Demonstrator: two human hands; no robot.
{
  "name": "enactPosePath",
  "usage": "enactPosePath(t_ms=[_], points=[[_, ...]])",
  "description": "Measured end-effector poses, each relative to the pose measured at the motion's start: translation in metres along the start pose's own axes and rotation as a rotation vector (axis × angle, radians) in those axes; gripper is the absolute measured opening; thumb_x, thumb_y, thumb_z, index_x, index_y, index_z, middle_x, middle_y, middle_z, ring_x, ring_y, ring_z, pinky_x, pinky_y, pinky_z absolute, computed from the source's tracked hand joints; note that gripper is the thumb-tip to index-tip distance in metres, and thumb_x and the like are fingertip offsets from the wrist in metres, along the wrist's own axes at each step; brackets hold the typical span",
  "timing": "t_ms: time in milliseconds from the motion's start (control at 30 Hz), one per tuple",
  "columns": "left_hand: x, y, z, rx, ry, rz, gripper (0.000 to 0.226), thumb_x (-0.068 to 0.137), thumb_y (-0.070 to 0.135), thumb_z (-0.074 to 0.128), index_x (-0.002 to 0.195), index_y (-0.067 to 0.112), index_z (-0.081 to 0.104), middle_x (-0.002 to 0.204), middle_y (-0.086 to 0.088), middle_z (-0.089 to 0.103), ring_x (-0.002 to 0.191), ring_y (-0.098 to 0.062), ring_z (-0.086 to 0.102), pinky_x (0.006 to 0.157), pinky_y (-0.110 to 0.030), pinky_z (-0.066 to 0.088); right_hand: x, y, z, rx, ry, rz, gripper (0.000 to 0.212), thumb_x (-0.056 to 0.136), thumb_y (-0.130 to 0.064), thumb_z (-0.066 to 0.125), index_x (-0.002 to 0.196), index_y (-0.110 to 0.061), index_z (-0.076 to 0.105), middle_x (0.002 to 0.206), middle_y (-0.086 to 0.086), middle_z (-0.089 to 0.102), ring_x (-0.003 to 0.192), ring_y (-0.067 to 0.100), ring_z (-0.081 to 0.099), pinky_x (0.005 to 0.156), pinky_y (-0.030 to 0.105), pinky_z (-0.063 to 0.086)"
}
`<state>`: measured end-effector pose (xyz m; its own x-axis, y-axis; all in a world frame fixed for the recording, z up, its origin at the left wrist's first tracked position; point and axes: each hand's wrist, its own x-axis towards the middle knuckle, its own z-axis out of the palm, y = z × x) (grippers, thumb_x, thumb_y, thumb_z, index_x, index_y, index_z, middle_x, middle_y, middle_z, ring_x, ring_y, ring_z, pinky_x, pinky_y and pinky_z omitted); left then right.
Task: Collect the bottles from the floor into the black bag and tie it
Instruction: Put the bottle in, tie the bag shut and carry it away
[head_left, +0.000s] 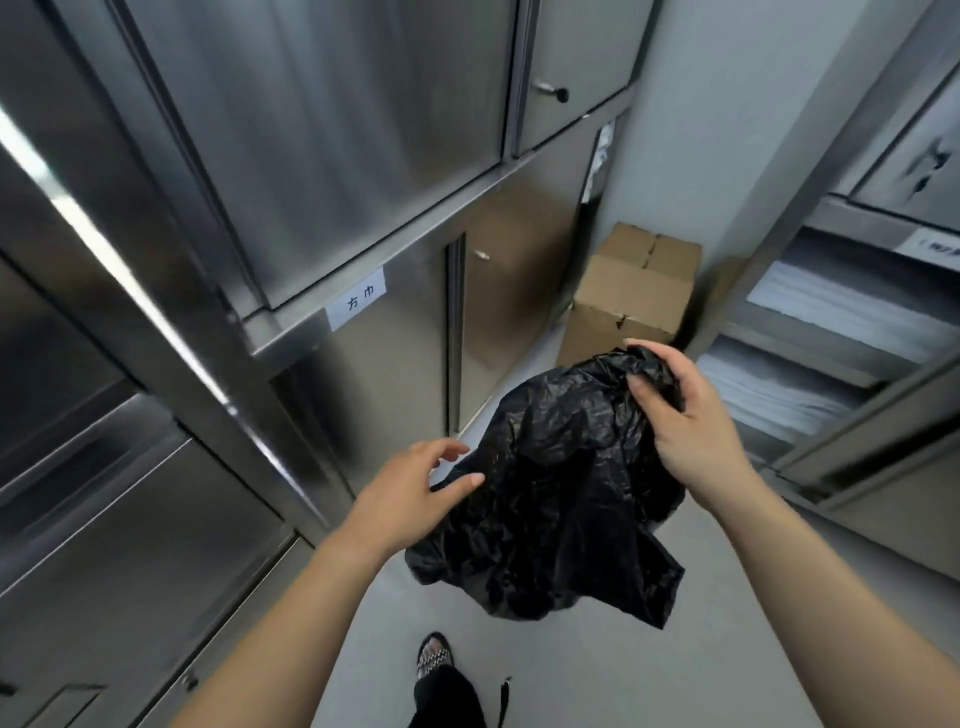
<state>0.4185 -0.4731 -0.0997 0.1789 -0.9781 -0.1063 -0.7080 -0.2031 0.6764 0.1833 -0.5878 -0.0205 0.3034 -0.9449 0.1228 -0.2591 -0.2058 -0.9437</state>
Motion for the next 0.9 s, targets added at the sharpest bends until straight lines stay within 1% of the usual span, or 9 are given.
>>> enactPosePath(t_ms=[67,200,367,533,600,667,767,833,900], points=[[0.035,-0.004,-0.007,0.003,-0.03,0.03,0.044,0.082,0.055,0.059,0.121,0.034,0.055,0.12,0.015,0.058,0.11,-0.005,0.053,0.085,-0.021,0.041,0.028,-0.003,-0.004,-0.016,0.065,-0.008,0.026,0.095,-0.02,0.051,0.114,-0.037,0.057,0.115,-0.012,0.06,0.103,-0.005,0.057,0.079,0.011,0.047],[0.096,-0.012,-0.018,0.052,-0.036,0.065,0.047,0.081,0.053,0.061,0.123,0.032,0.055,0.123,0.013,0.058,0.112,-0.007,0.055,0.09,-0.029,0.048,0.072,-0.002,-0.008,0.032,0.166,-0.028,0.03,0.094,-0.02,0.052,0.104,-0.048,0.058,0.11,-0.017,0.062,0.098,-0.007,0.059,0.074,0.008,0.048],[0.152,-0.015,-0.02,-0.028,-0.055,0.109,0.055,0.079,0.052,0.063,0.128,0.03,0.053,0.122,0.014,0.054,0.11,-0.004,0.052,0.087,-0.019,0.041,0.114,0.008,-0.011,0.054,0.212,-0.005,0.029,0.094,-0.02,0.052,0.108,-0.045,0.059,0.112,-0.011,0.063,0.102,0.002,0.06,0.081,0.019,0.05],[0.206,-0.007,-0.012,-0.103,-0.057,0.127,0.065,0.074,0.066,0.054,0.131,0.034,0.048,0.123,0.024,0.043,0.109,0.005,0.045,0.086,-0.006,0.031,0.162,0.017,-0.03,0.074,0.253,-0.015,0.03,0.094,-0.017,0.053,0.105,-0.044,0.059,0.107,-0.015,0.064,0.098,-0.002,0.061,0.077,0.013,0.049],[0.228,-0.002,-0.007,-0.123,-0.052,0.11,0.072,0.071,0.072,0.048,0.133,0.036,0.045,0.124,0.028,0.04,0.11,0.011,0.04,0.085,-0.001,0.028,0.181,0.024,-0.041,0.064,0.257,-0.028,0.028,0.093,-0.018,0.053,0.107,-0.041,0.06,0.108,-0.014,0.065,0.102,0.002,0.06,0.084,0.019,0.049],[0.25,0.004,-0.001,-0.129,-0.081,0.067,0.076,0.07,0.072,0.047,0.137,0.037,0.04,0.126,0.029,0.037,0.114,0.011,0.036,0.089,-0.006,0.028,0.199,0.032,-0.054,0.075,0.257,-0.026,0.025,0.093,-0.02,0.054,0.11,-0.038,0.06,0.108,-0.013,0.065,0.104,0.005,0.06,0.088,0.026,0.048],[0.282,0.019,0.014,-0.177,-0.155,0.002,0.063,0.08,0.056,0.058,0.137,0.036,0.041,0.125,0.022,0.046,0.114,0.004,0.044,0.091,-0.016,0.034,0.226,0.043,-0.077,0.081,0.259,-0.026,0.025,0.093,-0.021,0.054,0.11,-0.039,0.061,0.107,-0.015,0.066,0.105,0.006,0.061,0.088,0.027,0.048],[0.302,0.034,0.028,-0.193,-0.179,0.007,0.041,0.084,0.038,0.065,0.123,0.034,0.055,0.113,0.01,0.063,0.099,0.001,0.058,0.084,-0.018,0.044,0.24,0.051,-0.094,0.098,0.265,-0.029,0.025,0.093,-0.021,0.054,0.109,-0.039,0.061,0.104,-0.019,0.067,0.102,0.002,0.061,0.083,0.019,0.049],[0.32,0.051,0.042,-0.215,-0.171,0.015,0.02,0.086,0.024,0.066,0.106,0.027,0.064,0.097,0.0,0.069,0.087,-0.008,0.065,0.081,-0.027,0.051,0.254,0.059,-0.111,0.091,0.275,-0.04,0.027,0.093,-0.021,0.054,0.107,-0.042,0.061,0.103,-0.021,0.067,0.101,0.001,0.061,0.08,0.014,0.049]])
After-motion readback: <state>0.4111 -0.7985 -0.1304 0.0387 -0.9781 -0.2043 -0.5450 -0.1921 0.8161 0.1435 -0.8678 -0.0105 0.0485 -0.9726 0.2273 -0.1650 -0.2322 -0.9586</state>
